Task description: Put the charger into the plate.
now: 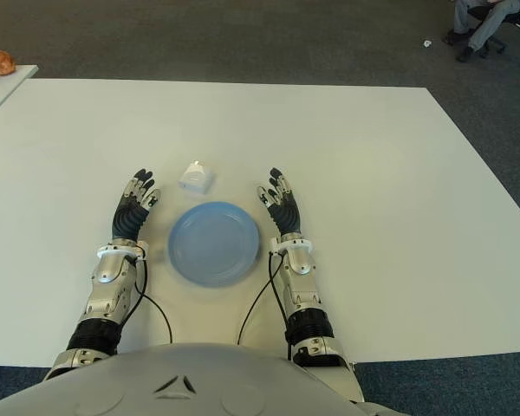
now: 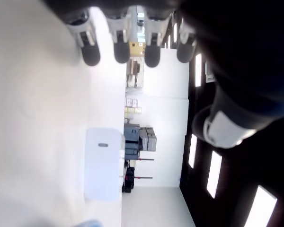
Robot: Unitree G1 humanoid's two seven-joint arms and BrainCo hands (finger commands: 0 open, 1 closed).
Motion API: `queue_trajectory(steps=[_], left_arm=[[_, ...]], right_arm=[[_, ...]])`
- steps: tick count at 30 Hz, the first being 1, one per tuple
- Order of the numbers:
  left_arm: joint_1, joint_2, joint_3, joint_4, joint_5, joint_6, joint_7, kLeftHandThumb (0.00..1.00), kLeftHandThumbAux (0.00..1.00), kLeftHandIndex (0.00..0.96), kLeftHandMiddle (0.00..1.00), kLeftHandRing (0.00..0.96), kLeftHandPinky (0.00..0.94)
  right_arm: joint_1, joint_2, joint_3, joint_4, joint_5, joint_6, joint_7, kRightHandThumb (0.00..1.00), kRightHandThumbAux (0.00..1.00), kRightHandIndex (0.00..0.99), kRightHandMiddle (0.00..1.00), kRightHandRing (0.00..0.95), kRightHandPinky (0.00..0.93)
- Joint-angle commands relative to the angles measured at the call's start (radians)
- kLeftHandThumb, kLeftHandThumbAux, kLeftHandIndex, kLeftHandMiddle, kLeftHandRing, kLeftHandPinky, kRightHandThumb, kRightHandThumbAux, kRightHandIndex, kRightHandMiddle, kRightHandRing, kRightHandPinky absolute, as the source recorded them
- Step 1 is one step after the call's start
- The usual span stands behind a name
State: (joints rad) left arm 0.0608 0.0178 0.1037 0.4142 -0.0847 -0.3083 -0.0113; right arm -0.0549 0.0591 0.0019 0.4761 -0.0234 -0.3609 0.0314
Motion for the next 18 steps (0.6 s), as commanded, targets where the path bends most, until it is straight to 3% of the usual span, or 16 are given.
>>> queue_trajectory(steps=[1, 9, 18], left_arm=[[0.049, -0.009, 0.009, 0.008, 0.035, 0.159, 0.079, 0.21, 0.648, 0.074, 0.1, 0.082, 0.092], [-0.012, 0.0, 0.006, -0.166, 0.088, 0.317, 0.164, 0.305, 0.621, 0.091, 0.103, 0.084, 0.108], [-0.09, 0.048, -0.039, -0.272, 0.266, 0.516, 0.248, 0.363, 0.547, 0.072, 0.088, 0.08, 0.126]], right_arm=[[0.04, 0.012, 0.005, 0.031, 0.003, 0.042, -0.011, 0.036, 0.582, 0.048, 0.064, 0.042, 0.06], [0.041, 0.013, 0.009, 0.033, 0.002, 0.046, -0.017, 0.034, 0.585, 0.052, 0.066, 0.043, 0.06], [0.04, 0.014, 0.018, 0.043, 0.003, 0.035, -0.027, 0.03, 0.594, 0.054, 0.071, 0.048, 0.062]])
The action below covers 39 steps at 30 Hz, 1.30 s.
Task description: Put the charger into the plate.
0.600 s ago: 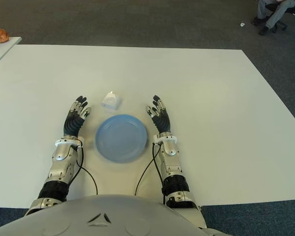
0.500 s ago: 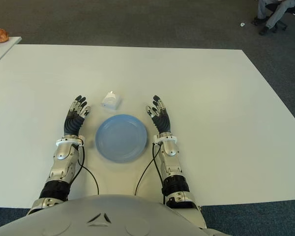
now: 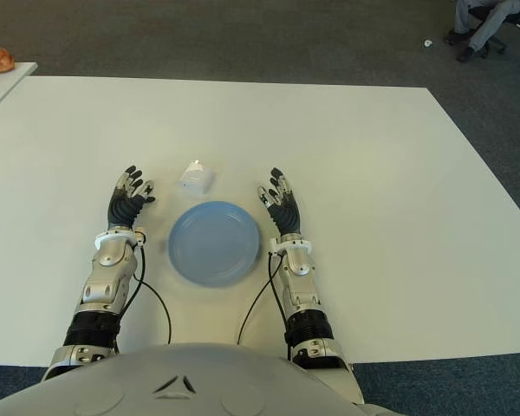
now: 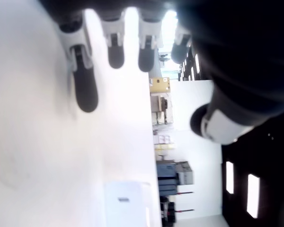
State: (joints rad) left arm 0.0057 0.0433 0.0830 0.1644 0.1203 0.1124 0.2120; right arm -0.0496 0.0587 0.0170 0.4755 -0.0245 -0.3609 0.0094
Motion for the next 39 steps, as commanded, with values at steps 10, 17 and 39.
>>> queue_trajectory(steps=[10, 17, 39], left_arm=[[-0.112, 0.076, -0.039, 0.022, 0.11, 0.139, -0.002, 0.343, 0.501, 0.062, 0.072, 0.063, 0.097], [-0.13, 0.093, -0.053, 0.036, 0.106, 0.154, -0.024, 0.264, 0.506, 0.053, 0.069, 0.057, 0.078], [-0.304, 0.187, -0.324, 0.091, 0.39, 0.27, -0.039, 0.127, 0.428, 0.001, 0.004, 0.002, 0.034]], right_arm=[[0.037, 0.014, 0.01, 0.047, 0.001, 0.03, -0.008, 0.023, 0.58, 0.053, 0.066, 0.044, 0.05], [0.037, 0.014, 0.011, 0.048, -0.001, 0.029, -0.012, 0.022, 0.58, 0.055, 0.059, 0.036, 0.038], [0.031, 0.009, 0.01, 0.063, 0.011, 0.005, 0.006, 0.031, 0.576, 0.056, 0.053, 0.029, 0.03]])
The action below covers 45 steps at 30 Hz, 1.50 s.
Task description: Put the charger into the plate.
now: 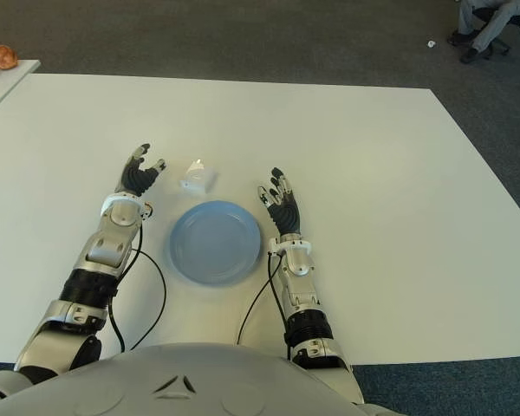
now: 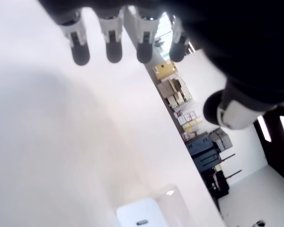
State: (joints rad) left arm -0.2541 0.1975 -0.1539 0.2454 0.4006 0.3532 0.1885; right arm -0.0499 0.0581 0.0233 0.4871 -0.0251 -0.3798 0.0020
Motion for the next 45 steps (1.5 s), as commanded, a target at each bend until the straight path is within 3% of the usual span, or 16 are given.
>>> queue_trajectory(steps=[1, 8, 16, 29, 45], left_arm=[[-0.049, 0.042, -0.116, -0.001, 0.147, 0.042, -0.02, 0.118, 0.421, 0.0, 0.003, 0.001, 0.029], [-0.077, 0.09, -0.266, -0.015, 0.337, 0.083, -0.061, 0.065, 0.381, 0.0, 0.0, 0.0, 0.002], [-0.107, 0.109, -0.36, -0.014, 0.457, 0.096, -0.123, 0.06, 0.324, 0.0, 0.0, 0.0, 0.0], [-0.138, 0.108, -0.407, 0.033, 0.526, 0.077, -0.153, 0.087, 0.279, 0.0, 0.0, 0.0, 0.0], [-0.133, 0.093, -0.43, -0.007, 0.561, 0.104, -0.24, 0.057, 0.276, 0.0, 0.0, 0.0, 0.0]], right_arm=[[0.03, 0.01, 0.002, 0.053, 0.016, 0.023, 0.018, 0.032, 0.572, 0.056, 0.052, 0.028, 0.029], [0.026, 0.012, -0.004, 0.057, 0.026, 0.023, 0.032, 0.039, 0.555, 0.053, 0.048, 0.024, 0.028], [0.023, 0.017, -0.007, 0.056, 0.038, 0.021, 0.039, 0.046, 0.555, 0.055, 0.05, 0.024, 0.025], [0.021, 0.018, -0.009, 0.063, 0.046, 0.009, 0.043, 0.045, 0.535, 0.06, 0.061, 0.035, 0.035], [0.027, 0.015, -0.002, 0.055, 0.036, 0.0, 0.04, 0.03, 0.519, 0.058, 0.079, 0.052, 0.043]])
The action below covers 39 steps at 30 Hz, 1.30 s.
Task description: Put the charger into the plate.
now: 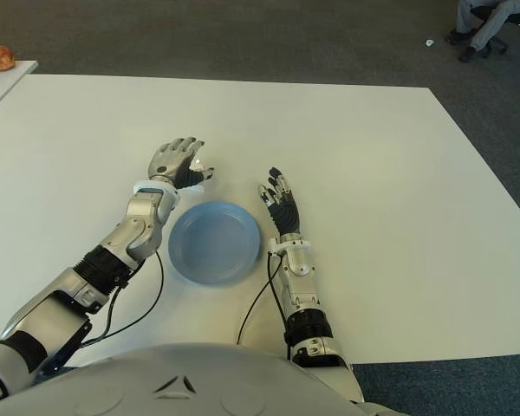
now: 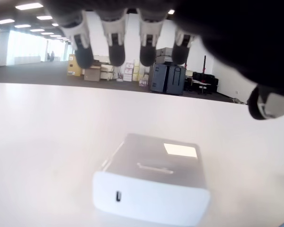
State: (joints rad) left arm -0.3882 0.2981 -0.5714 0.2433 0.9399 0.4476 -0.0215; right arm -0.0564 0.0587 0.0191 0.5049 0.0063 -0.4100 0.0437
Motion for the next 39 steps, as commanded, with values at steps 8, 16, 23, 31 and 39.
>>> queue_trajectory(steps=[8, 16, 23, 31, 39], left_arm=[[0.0, -0.023, -0.023, 0.013, 0.032, 0.014, -0.042, 0.039, 0.279, 0.0, 0.0, 0.0, 0.0], [-0.006, -0.038, -0.032, 0.052, 0.029, 0.016, -0.041, 0.028, 0.281, 0.0, 0.0, 0.0, 0.0], [0.004, -0.051, -0.029, 0.074, 0.018, 0.017, -0.03, 0.027, 0.279, 0.0, 0.0, 0.0, 0.0], [0.025, -0.057, -0.021, 0.092, 0.007, 0.014, -0.016, 0.035, 0.282, 0.0, 0.0, 0.0, 0.0], [0.034, -0.066, -0.013, 0.141, -0.007, -0.003, 0.016, 0.04, 0.291, 0.0, 0.0, 0.0, 0.0]], right_arm=[[0.036, 0.014, 0.004, 0.032, 0.0, 0.035, -0.005, 0.02, 0.521, 0.048, 0.074, 0.048, 0.037], [0.039, 0.014, 0.006, 0.025, -0.004, 0.036, -0.01, 0.014, 0.529, 0.043, 0.072, 0.046, 0.029], [0.045, 0.011, 0.007, 0.015, -0.01, 0.044, -0.022, 0.004, 0.546, 0.045, 0.086, 0.056, 0.051], [0.049, 0.01, 0.006, 0.011, -0.012, 0.04, -0.028, 0.0, 0.552, 0.05, 0.102, 0.07, 0.056], [0.053, 0.006, 0.007, 0.008, -0.019, 0.035, -0.037, 0.0, 0.552, 0.05, 0.103, 0.075, 0.062]])
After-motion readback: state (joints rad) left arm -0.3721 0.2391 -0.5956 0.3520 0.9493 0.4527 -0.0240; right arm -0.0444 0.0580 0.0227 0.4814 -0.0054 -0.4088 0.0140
